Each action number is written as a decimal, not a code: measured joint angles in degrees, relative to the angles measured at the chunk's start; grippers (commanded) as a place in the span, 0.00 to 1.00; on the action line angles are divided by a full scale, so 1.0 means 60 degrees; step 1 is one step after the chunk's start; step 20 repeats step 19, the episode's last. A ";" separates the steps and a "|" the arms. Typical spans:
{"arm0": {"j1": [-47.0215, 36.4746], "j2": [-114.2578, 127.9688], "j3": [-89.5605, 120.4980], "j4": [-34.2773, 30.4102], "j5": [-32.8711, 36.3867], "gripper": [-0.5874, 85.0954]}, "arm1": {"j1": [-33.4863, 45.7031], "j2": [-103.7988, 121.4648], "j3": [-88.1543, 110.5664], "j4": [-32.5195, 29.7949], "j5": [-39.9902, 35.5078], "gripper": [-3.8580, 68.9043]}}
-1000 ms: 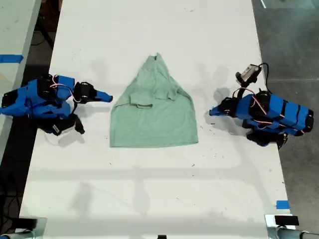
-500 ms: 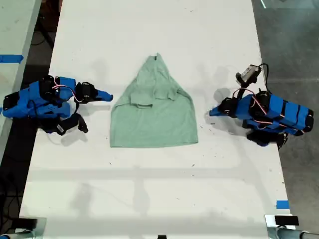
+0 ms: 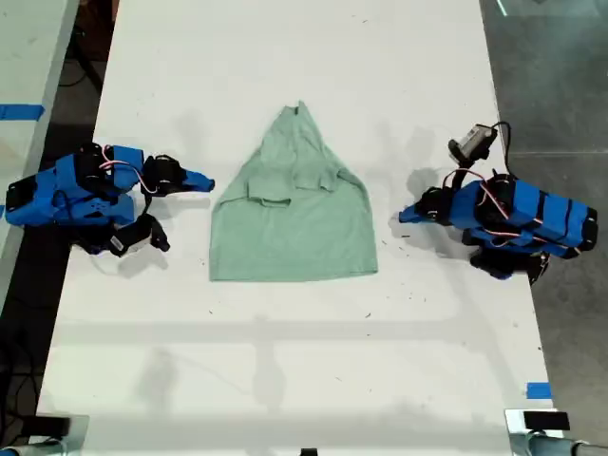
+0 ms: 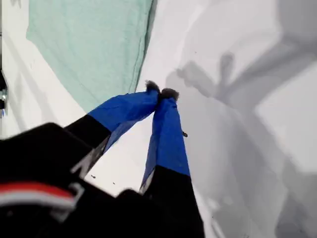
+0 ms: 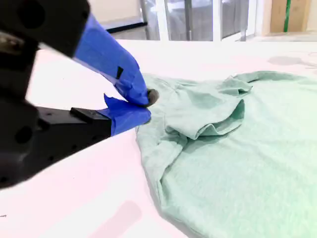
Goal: Fold t shirt
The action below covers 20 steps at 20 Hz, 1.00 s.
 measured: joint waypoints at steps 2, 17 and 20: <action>0.0000 0.0000 0.0000 0.0000 0.0000 0.01 | -0.0015 0.0000 0.0000 0.0000 0.0000 0.07; -0.0088 0.0000 0.0000 0.0000 0.0000 0.01 | 0.0161 0.0000 0.0000 0.0000 0.0000 0.07; -0.0088 0.0000 0.0000 0.0000 0.0000 0.01 | 0.0161 0.0000 0.0000 0.0000 0.0000 0.07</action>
